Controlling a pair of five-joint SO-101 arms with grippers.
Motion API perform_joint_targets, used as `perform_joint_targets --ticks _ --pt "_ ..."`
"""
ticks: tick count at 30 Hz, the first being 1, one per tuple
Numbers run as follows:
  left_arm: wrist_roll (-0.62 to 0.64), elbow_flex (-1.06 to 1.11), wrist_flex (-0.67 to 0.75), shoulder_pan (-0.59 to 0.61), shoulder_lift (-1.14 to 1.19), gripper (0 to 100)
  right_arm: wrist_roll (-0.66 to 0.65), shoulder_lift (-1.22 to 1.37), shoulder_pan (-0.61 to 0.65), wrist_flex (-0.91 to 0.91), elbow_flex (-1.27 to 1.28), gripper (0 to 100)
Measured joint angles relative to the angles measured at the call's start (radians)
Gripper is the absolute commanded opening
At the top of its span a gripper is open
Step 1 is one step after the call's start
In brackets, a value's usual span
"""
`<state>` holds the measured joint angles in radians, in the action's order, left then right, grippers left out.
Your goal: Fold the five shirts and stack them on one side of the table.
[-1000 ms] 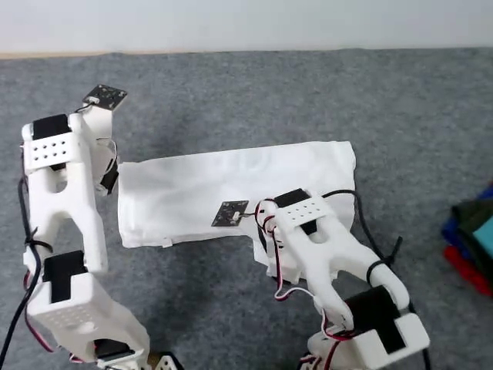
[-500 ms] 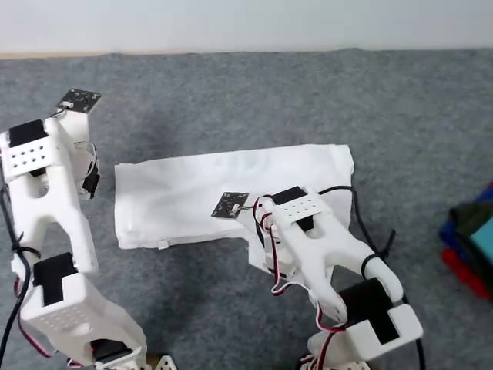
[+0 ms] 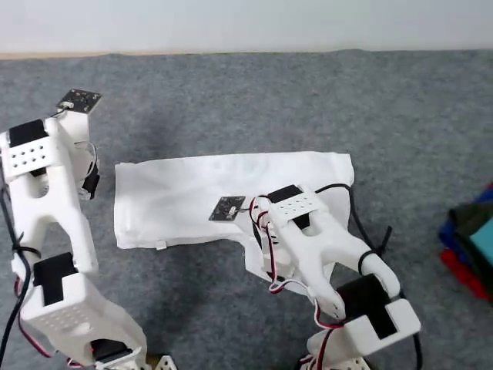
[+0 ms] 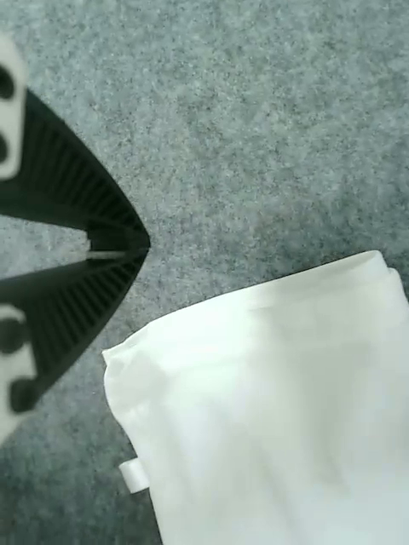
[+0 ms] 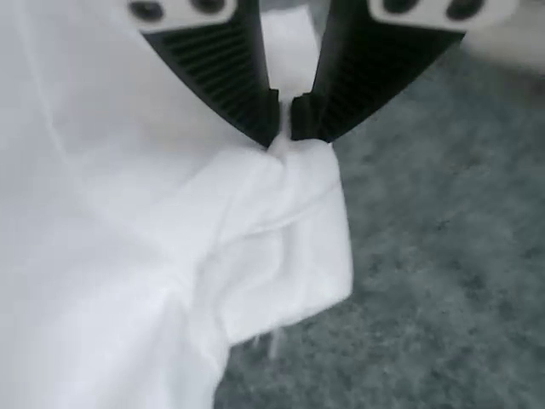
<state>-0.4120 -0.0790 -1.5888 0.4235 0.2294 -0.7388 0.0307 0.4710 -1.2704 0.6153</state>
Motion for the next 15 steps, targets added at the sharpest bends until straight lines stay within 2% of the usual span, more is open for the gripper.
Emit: perform_joint_targets --ticks 7,15 --pt "0.000 0.000 -0.003 0.000 0.000 0 -0.029 -0.028 0.006 -0.155 -0.190 1.1" --pt "0.000 0.000 -0.003 0.000 0.000 0 -0.080 -0.028 -0.002 -0.172 -0.259 1.1"
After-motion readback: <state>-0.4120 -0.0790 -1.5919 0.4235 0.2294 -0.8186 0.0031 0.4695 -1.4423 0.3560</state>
